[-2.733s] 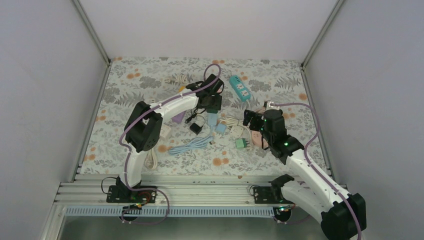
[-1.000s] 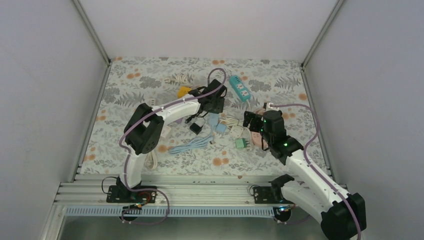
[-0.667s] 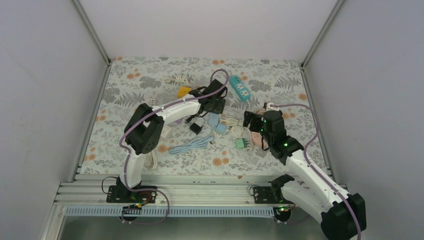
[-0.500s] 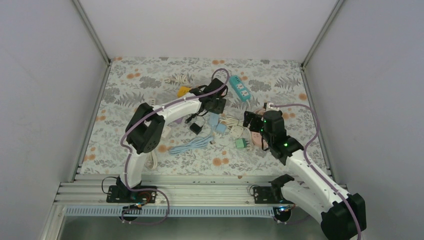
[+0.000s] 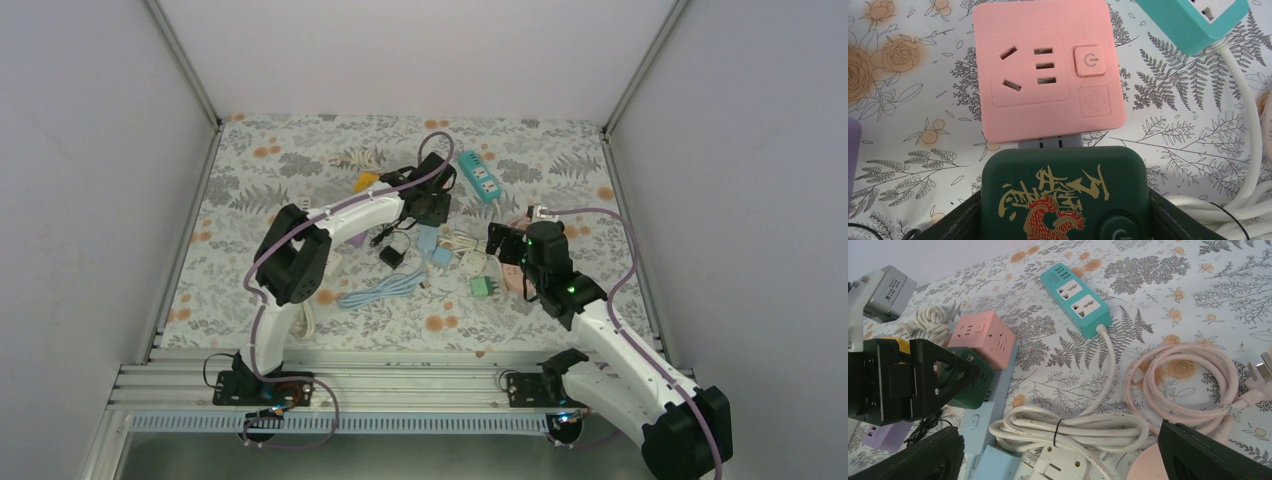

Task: Insert the plug

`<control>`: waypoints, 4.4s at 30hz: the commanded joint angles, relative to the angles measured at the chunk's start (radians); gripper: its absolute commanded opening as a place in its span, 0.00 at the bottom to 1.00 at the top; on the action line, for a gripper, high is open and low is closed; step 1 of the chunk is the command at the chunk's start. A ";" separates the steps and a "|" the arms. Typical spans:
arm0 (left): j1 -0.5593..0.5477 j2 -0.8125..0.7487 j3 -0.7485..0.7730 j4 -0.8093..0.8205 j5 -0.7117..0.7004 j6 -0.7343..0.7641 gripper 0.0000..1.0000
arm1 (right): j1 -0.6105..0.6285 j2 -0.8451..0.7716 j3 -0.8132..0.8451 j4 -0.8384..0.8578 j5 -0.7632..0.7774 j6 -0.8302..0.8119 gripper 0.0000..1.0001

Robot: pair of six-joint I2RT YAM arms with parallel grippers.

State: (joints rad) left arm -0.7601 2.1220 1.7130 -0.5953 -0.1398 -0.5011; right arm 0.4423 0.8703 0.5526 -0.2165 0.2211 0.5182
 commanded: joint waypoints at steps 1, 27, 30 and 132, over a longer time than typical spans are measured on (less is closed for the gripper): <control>0.000 0.089 -0.008 -0.137 0.067 -0.051 0.59 | -0.010 0.012 0.004 0.010 0.009 0.021 1.00; -0.045 0.167 -0.085 -0.094 -0.032 -0.088 0.59 | -0.010 0.101 0.004 0.066 0.019 0.037 0.99; -0.045 0.176 -0.110 -0.078 -0.019 -0.094 0.59 | -0.010 0.100 0.005 0.063 0.025 0.036 0.99; 0.102 -1.146 -0.817 0.330 0.025 0.010 1.00 | 0.126 0.420 0.127 -0.290 -0.203 0.128 0.63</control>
State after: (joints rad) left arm -0.6628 0.9657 0.9001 -0.3260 -0.1802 -0.5045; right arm 0.5625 1.2491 0.6621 -0.4984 0.0780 0.6746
